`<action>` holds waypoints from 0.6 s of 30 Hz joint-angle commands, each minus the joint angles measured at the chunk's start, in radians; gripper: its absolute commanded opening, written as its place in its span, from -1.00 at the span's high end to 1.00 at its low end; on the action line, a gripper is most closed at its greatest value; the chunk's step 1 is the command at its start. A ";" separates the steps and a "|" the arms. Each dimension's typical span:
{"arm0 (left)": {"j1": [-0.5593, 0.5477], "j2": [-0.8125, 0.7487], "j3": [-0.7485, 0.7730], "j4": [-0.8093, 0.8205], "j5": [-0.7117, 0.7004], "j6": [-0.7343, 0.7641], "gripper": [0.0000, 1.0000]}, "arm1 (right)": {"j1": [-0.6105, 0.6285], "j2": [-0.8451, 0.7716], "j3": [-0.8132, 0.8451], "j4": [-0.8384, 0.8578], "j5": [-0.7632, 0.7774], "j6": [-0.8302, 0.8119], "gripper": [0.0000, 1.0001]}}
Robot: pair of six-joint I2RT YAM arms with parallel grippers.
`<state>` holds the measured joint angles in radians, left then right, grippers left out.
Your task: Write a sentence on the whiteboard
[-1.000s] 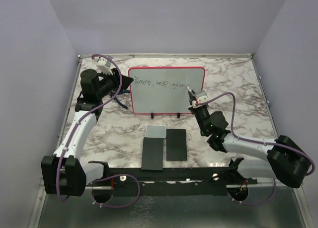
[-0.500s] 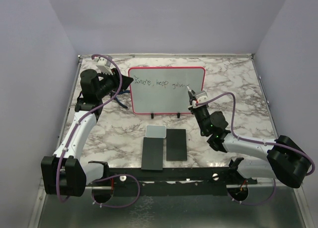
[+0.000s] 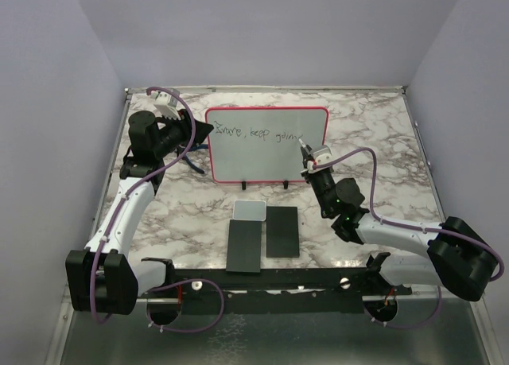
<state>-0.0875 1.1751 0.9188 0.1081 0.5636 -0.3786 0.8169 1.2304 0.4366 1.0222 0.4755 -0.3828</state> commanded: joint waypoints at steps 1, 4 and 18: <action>-0.008 -0.019 -0.008 -0.002 -0.009 0.014 0.46 | -0.005 -0.003 0.008 -0.010 0.036 0.001 0.99; -0.008 -0.019 -0.008 -0.002 -0.008 0.015 0.46 | -0.005 -0.004 0.007 -0.007 0.044 -0.002 0.99; -0.008 -0.020 -0.006 -0.002 -0.009 0.015 0.46 | -0.005 -0.011 0.005 -0.010 0.066 -0.005 0.99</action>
<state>-0.0875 1.1751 0.9188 0.1085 0.5636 -0.3786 0.8169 1.2304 0.4366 1.0225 0.4988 -0.3832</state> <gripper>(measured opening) 0.271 0.144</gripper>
